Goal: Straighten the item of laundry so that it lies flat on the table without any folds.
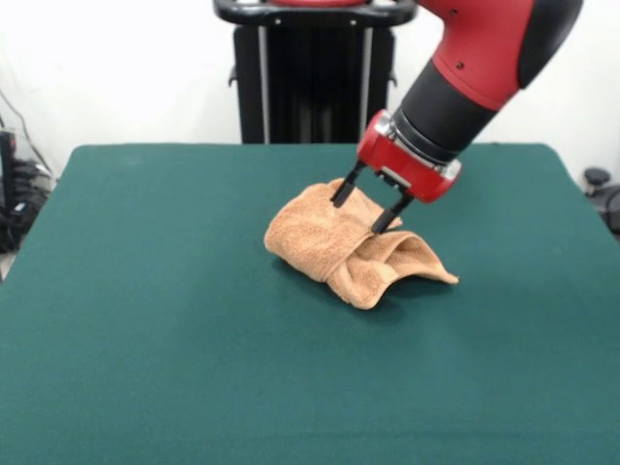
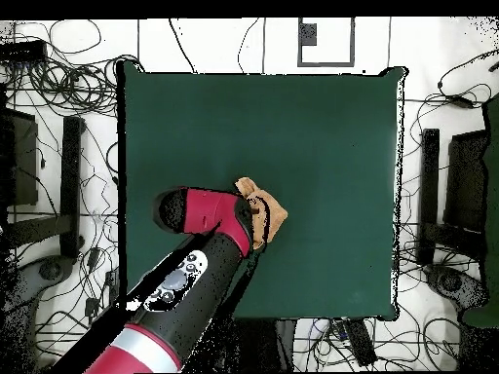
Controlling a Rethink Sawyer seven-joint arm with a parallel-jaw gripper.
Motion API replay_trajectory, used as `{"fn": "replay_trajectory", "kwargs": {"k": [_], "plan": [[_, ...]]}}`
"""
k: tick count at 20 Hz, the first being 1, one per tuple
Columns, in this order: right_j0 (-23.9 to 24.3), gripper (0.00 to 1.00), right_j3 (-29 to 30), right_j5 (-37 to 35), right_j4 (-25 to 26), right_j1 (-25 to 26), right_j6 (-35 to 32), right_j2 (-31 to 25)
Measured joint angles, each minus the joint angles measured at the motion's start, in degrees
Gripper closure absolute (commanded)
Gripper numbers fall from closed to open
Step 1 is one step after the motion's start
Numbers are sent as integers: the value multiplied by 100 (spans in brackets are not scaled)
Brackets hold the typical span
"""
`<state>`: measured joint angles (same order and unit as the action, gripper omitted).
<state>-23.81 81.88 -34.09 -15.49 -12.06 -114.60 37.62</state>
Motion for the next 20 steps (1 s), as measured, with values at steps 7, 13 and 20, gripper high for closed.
{"fn": "replay_trajectory", "kwargs": {"k": [7,13,20], "plan": [[-1,0,0,99,0,27,0,-1],[-1,0,0,183,-27,31,0,0],[2,0,0,278,-67,43,0,0]]}}
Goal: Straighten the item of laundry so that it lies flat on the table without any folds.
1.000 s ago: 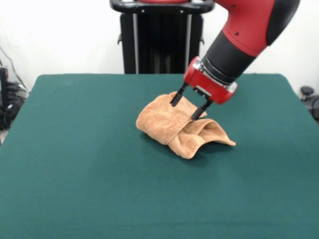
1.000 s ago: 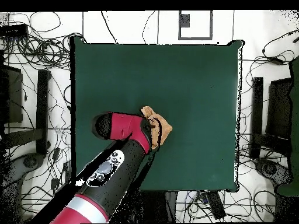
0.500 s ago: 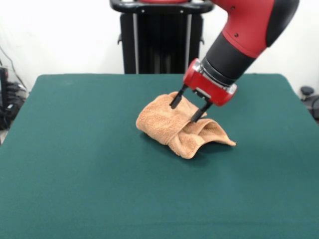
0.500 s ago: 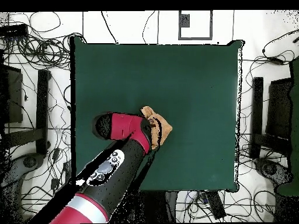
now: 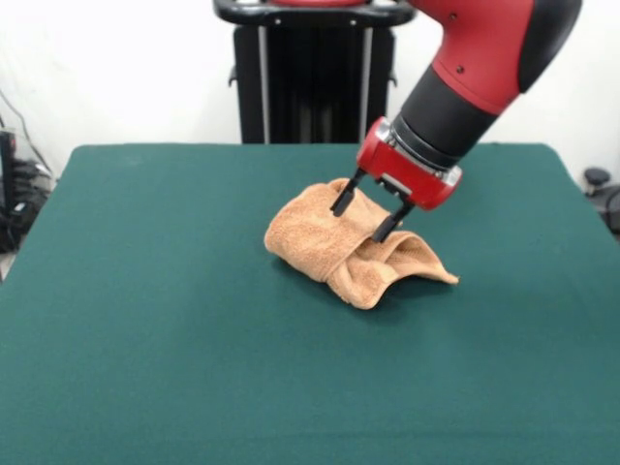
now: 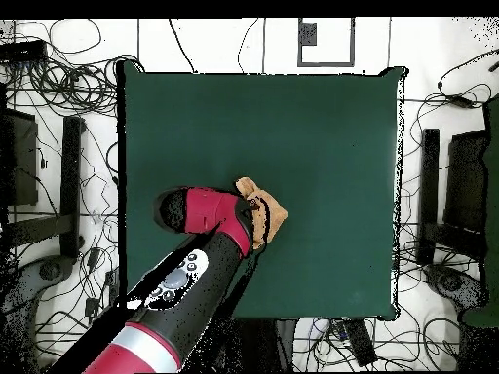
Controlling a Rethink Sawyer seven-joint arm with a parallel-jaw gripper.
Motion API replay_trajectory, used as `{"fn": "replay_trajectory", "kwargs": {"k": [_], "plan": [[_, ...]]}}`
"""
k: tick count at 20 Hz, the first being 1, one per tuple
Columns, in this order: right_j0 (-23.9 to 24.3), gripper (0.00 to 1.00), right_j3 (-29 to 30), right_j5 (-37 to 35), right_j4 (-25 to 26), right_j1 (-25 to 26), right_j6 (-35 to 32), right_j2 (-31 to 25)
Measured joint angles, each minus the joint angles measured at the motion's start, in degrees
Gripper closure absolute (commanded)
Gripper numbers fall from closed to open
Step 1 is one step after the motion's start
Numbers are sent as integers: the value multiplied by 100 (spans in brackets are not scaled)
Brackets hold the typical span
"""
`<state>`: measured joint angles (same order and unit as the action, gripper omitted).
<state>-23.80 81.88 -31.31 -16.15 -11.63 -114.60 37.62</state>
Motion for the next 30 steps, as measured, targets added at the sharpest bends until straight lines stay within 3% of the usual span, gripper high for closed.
{"fn": "replay_trajectory", "kwargs": {"k": [17,30], "plan": [[0,0,-1,77,-21,51,0,0],[-95,0,-70,80,-50,460,-1,100]]}}
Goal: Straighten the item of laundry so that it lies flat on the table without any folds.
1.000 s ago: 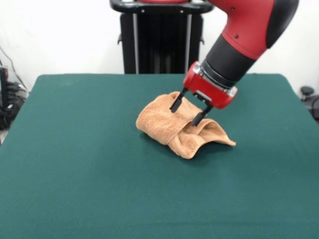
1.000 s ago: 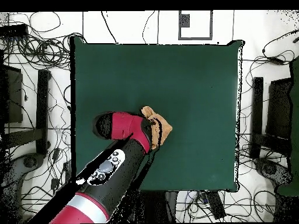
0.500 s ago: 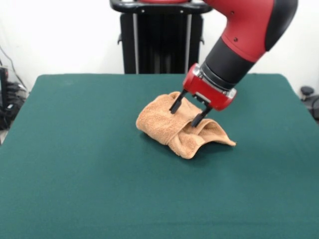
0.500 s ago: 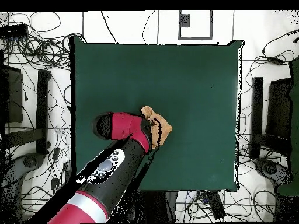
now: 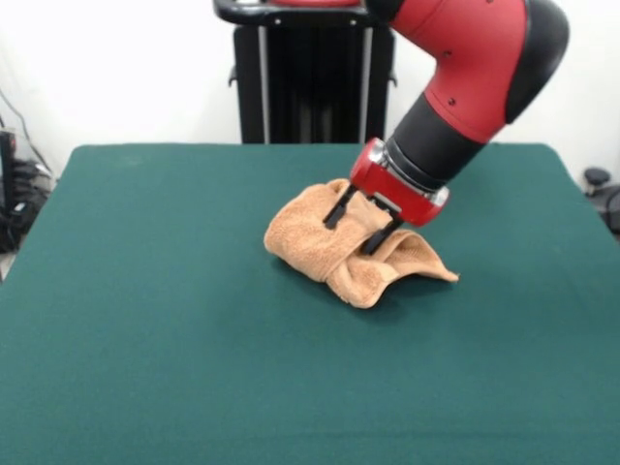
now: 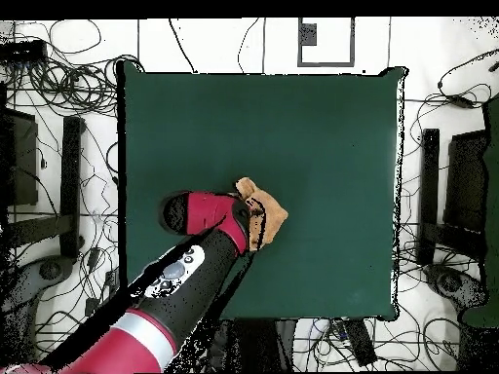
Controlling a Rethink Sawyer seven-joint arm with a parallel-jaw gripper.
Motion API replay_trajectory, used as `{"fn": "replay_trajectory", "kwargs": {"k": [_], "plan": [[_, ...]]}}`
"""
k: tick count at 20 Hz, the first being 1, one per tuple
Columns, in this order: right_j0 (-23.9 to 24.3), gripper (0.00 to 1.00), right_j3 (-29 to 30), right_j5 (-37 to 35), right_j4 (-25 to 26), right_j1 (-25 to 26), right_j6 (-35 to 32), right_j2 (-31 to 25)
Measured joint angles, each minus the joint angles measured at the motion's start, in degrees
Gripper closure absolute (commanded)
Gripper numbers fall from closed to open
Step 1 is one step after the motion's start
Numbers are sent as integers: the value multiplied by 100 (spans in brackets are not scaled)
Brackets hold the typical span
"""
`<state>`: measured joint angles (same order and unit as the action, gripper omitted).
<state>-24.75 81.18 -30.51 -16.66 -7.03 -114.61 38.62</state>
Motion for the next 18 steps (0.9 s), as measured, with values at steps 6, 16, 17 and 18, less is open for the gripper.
{"fn": "replay_trajectory", "kwargs": {"k": [6,16,17,18], "plan": [[-79,0,-84,-4,-32,120,0,100],[-167,0,-110,-169,-33,159,0,244],[-169,0,-110,-181,-33,159,0,251],[-172,0,-110,-194,-33,157,0,261]]}}
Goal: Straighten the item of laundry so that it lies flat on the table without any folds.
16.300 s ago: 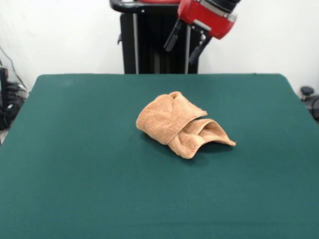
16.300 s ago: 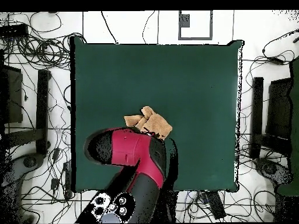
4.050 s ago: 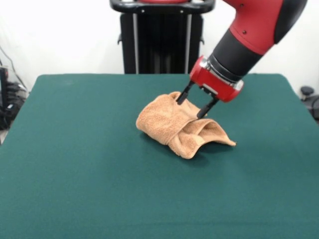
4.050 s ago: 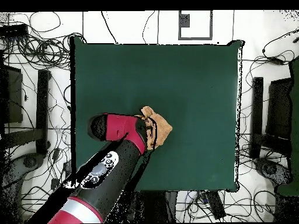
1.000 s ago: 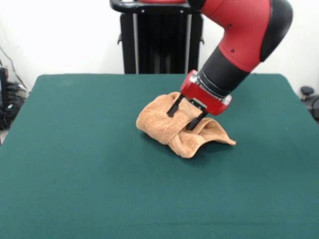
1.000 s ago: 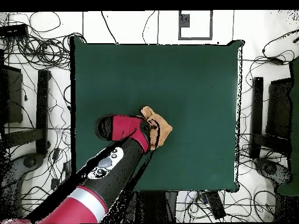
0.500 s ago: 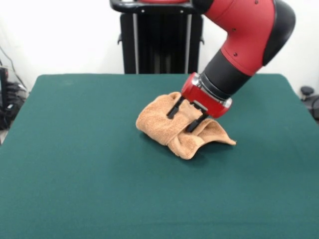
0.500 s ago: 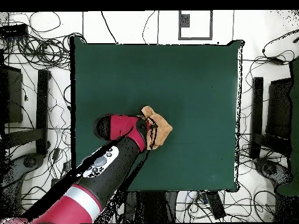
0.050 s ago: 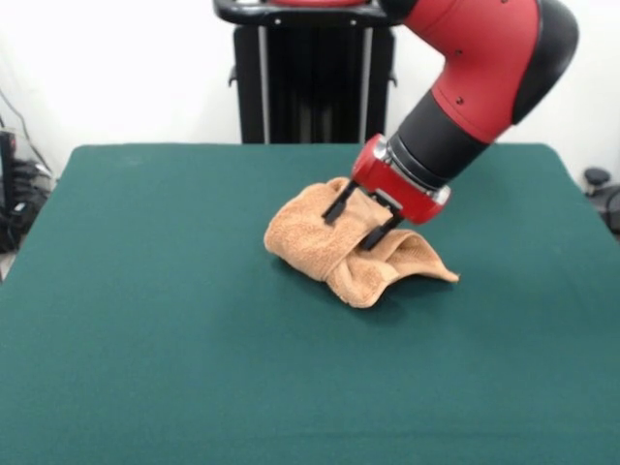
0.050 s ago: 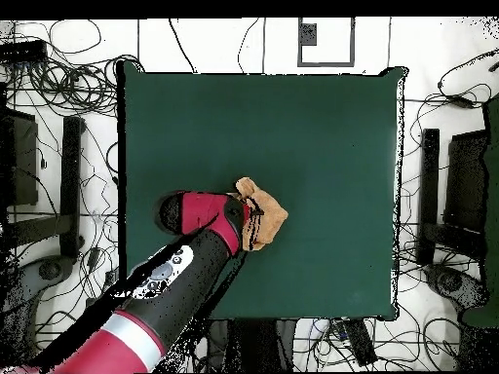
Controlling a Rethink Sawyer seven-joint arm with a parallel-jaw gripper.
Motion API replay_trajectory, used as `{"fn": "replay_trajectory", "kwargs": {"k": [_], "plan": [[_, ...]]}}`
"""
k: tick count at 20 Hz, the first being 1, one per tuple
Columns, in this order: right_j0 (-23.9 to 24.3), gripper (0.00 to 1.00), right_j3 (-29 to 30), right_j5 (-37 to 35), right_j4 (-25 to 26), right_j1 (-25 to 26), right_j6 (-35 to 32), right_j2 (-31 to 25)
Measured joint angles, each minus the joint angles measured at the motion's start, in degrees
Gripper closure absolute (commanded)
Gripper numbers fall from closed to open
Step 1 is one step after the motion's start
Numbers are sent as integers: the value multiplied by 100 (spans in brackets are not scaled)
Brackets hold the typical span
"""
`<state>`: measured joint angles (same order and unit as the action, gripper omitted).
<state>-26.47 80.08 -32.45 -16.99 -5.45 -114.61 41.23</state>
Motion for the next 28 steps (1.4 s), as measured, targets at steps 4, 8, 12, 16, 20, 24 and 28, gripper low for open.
{"fn": "replay_trajectory", "kwargs": {"k": [4,8,12,16,20,24,28], "plan": [[-14,0,0,-30,0,-2,0,45],[-23,0,0,-30,-8,-2,0,99],[-27,100,0,-30,-12,-2,0,110],[-27,100,2,-30,-18,-2,0,109],[-25,100,2,-32,-17,-27,0,109],[-15,100,2,-32,-17,-95,0,110],[-3,100,2,-32,-17,-137,0,109]]}}
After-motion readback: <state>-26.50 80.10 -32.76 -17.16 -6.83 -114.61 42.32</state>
